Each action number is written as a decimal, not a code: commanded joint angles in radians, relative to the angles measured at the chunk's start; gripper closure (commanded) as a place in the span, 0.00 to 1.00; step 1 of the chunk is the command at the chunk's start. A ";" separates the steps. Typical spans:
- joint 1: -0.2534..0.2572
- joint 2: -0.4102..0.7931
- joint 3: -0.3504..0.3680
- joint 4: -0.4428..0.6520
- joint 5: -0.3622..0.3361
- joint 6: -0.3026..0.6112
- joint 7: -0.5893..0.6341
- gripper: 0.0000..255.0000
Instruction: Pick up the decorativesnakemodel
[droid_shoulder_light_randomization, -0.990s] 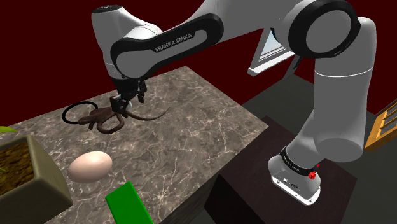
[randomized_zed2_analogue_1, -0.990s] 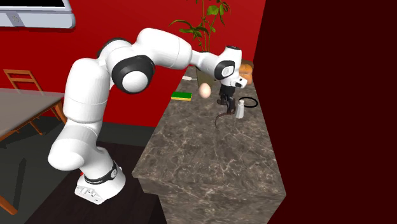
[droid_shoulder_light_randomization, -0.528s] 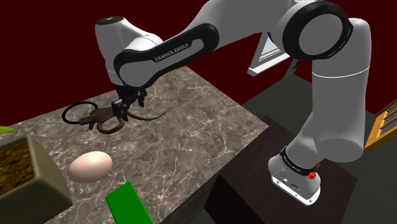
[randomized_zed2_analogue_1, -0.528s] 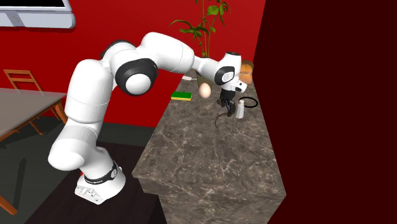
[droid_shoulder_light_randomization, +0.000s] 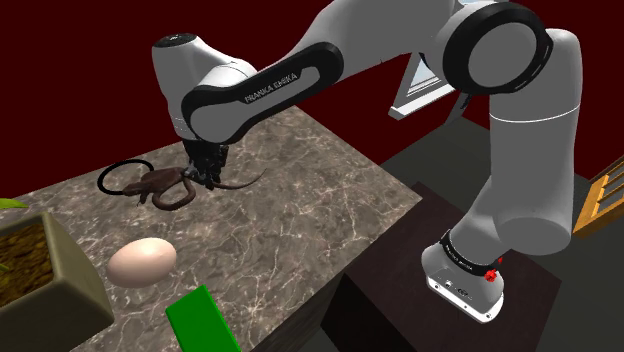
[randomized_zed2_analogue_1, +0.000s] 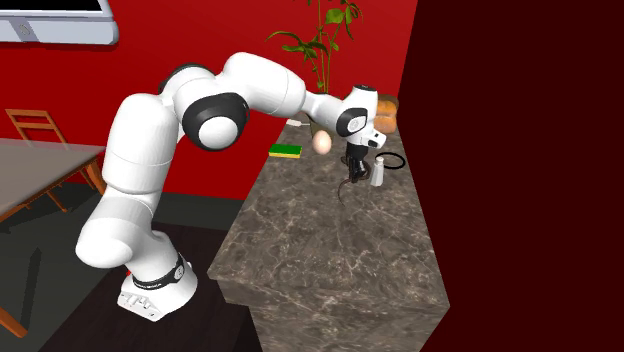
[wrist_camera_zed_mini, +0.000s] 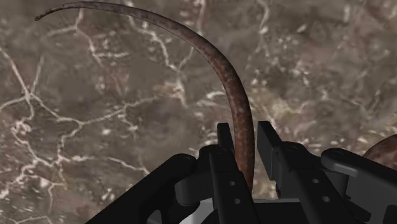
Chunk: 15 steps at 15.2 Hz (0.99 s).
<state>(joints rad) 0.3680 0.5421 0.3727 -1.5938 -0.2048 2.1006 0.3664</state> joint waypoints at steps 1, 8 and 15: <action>0.000 0.002 0.000 0.000 0.000 0.000 0.000 1.00; -0.001 -0.018 0.006 0.036 0.010 -0.055 -0.007 1.00; -0.003 -0.049 0.014 0.086 0.024 -0.133 -0.016 1.00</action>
<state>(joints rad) 0.3649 0.4986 0.3849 -1.5149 -0.1826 1.9788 0.3508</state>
